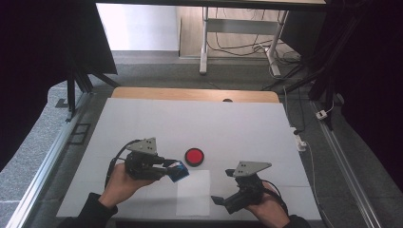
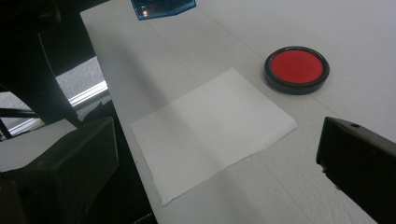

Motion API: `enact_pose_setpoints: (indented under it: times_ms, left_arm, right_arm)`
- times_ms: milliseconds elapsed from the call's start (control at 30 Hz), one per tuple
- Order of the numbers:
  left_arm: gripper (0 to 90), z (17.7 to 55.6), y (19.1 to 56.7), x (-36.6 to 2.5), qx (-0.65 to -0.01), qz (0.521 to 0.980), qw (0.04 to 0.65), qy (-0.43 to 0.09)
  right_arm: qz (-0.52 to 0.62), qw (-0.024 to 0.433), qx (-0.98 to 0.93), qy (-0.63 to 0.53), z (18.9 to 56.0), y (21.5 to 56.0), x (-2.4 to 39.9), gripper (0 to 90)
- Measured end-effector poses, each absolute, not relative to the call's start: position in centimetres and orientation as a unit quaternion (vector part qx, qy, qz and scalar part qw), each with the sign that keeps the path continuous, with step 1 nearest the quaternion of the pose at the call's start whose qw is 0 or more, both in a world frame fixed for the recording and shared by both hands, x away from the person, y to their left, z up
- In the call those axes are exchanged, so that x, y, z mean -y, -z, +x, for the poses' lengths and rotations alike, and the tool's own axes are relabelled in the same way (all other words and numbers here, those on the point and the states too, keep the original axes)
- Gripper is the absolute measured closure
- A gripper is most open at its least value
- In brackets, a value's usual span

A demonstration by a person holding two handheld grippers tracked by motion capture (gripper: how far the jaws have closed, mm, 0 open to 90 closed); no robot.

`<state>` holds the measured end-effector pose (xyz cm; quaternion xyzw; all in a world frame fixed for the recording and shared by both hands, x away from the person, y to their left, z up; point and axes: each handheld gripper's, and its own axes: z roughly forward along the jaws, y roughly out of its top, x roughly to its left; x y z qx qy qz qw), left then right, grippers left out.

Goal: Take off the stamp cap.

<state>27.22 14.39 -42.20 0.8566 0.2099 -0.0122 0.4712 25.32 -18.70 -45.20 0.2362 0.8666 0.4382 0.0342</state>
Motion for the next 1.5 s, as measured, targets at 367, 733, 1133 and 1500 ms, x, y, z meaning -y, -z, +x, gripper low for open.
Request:
enact_pose_setpoints:
  times_ms: [367, 733, 1133, 1500]
  left_arm:
    - [70.2, 27.1, 42.3, -13.8, -0.176, 0.859, 0.481, 0.017]
    - [70.2, 27.1, 42.4, -13.5, -0.162, 0.856, 0.490, 0.026]
    - [70.2, 27.4, 42.6, -13.1, -0.146, 0.856, 0.494, 0.033]
    - [70.2, 27.8, 42.9, -13.0, -0.138, 0.857, 0.496, 0.038]
  right_arm:
    - [0.203, -0.002, -0.873, -0.443, 26.0, 45.4, 16.5, 0.0]
    - [0.173, -0.019, -0.882, -0.438, 26.5, 45.7, 14.5, 0.0]
    - [0.155, -0.035, -0.884, -0.440, 27.1, 46.0, 12.9, 0.0]
    - [0.143, -0.046, -0.888, -0.435, 27.7, 46.3, 11.8, 2.3]
